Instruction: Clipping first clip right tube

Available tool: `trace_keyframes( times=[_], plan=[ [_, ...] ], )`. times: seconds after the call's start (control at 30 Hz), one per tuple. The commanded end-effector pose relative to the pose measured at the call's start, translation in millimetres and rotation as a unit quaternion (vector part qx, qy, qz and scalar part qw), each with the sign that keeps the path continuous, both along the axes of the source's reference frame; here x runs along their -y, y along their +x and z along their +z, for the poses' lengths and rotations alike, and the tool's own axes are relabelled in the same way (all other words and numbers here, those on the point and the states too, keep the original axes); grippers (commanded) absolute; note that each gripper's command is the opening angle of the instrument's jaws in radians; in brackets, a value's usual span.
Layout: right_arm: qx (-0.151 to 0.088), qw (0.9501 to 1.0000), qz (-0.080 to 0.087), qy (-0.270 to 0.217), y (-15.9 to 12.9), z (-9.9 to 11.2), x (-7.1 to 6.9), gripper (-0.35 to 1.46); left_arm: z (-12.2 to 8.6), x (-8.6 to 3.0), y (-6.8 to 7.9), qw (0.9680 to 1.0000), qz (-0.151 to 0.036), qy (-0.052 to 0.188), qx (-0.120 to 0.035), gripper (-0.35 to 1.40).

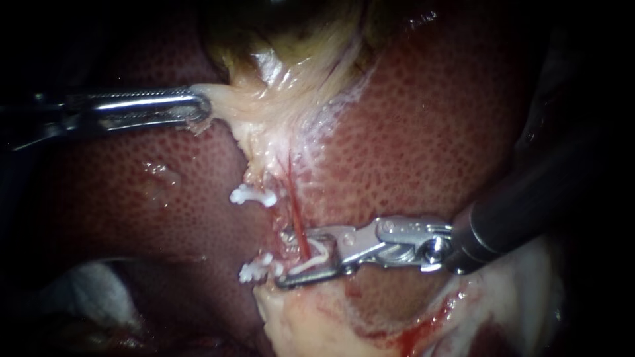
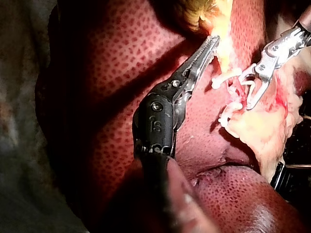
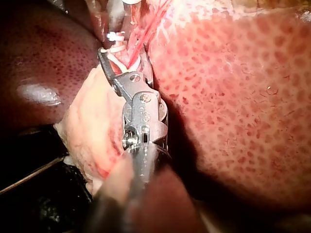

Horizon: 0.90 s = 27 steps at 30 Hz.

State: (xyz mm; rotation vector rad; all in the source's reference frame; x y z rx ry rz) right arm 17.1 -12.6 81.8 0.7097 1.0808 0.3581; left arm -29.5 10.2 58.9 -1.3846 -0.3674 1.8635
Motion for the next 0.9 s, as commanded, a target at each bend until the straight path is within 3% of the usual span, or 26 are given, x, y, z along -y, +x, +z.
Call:
trace_keyframes(
  times=[0.03, 0.2, 0.43, 0.9],
  plan=[
    [0.001, 1.0, 0.0, 0.004, -0.1, -0.1, 0.0, 0.41, 0.0, 0.0, 0.0, 1.0, 0.0, 0.0, 0.0, -0.35],
    [-0.001, 0.9998, -0.004, 0.02, -0.6, -0.3, -0.3, 0.21, 0.1, 0.1, 0.0, 1.0, 0.0, 0.0, 0.0, -0.35],
    [0.017, 0.9986, 0.002, 0.05, -1.2, 0.0, -0.7, -0.35, 0.1, 0.1, -0.1, 1.0, 0.0, -0.001, 0.0, -0.35],
    [0.024, 0.9977, -0.003, 0.064, -1.5, 0.3, -0.8, -0.35, 0.2, 0.2, -0.1, 1.0, 0.0, -0.001, -0.001, -0.35]
  ],
)
